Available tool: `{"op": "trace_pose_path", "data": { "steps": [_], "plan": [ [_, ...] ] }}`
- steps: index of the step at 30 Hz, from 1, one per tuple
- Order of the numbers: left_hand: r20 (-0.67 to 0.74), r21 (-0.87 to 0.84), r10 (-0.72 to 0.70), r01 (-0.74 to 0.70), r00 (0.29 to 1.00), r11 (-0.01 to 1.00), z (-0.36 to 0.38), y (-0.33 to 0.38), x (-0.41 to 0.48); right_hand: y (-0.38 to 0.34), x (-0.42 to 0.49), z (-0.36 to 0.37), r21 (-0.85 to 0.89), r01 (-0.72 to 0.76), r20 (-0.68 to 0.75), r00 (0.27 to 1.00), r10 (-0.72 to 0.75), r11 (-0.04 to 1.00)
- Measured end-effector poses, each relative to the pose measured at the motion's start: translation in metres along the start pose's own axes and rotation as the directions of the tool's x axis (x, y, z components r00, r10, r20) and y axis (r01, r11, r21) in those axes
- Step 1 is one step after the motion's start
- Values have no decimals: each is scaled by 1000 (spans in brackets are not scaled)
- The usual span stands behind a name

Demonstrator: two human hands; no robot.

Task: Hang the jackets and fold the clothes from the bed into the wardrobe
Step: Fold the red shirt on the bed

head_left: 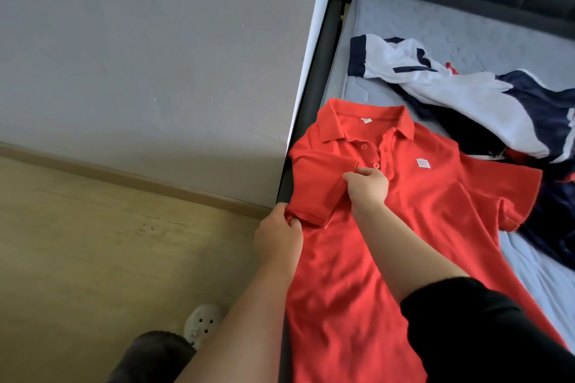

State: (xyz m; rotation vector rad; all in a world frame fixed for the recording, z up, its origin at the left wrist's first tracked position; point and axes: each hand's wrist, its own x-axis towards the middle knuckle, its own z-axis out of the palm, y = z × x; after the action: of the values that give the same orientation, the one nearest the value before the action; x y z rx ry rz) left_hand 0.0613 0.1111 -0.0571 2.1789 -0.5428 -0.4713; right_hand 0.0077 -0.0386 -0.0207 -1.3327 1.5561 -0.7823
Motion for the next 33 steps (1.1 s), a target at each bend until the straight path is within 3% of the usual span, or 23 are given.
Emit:
{"op": "trace_pose_path", "data": {
  "steps": [6, 10, 15, 17, 22, 24, 27, 30, 33],
  "plan": [
    [23, -26, -81, 82, 996, 996, 6, -13, 2, 16, -18, -27, 323, -96, -203, 965, 168, 941],
    [108, -12, -98, 100, 989, 995, 4, -15, 8, 42, -36, -37, 57, -72, -153, 985, 80, 996],
    [127, -318, -155, 188, 980, 929, -4, -5, 16, 23, -19, -37, -246, 120, -94, 985, -147, 962],
    [161, -283, -156, 198, 974, 939, -6, 4, 19, 12, -9, -35, -302, 167, -41, 981, -188, 938],
    [236, -79, -77, 98, 969, 992, -6, 14, 34, -4, 11, -35, -506, 226, 255, 961, -107, 832],
    [261, -83, -79, 104, 962, 991, -7, 9, 38, 1, 11, -40, -529, 282, 245, 954, -174, 800],
    [289, -117, -132, 172, 948, 978, -9, 2, 38, 9, 10, -50, -513, 247, 182, 967, -177, 822],
    [113, 179, 12, -32, 994, 983, -7, 7, 33, 12, 7, -50, -598, 385, 200, 921, -334, 703],
    [-83, 221, 378, -353, 922, 909, -2, 18, 23, -1, 3, -37, -535, 691, 302, 694, -654, 486]
  ]
}}
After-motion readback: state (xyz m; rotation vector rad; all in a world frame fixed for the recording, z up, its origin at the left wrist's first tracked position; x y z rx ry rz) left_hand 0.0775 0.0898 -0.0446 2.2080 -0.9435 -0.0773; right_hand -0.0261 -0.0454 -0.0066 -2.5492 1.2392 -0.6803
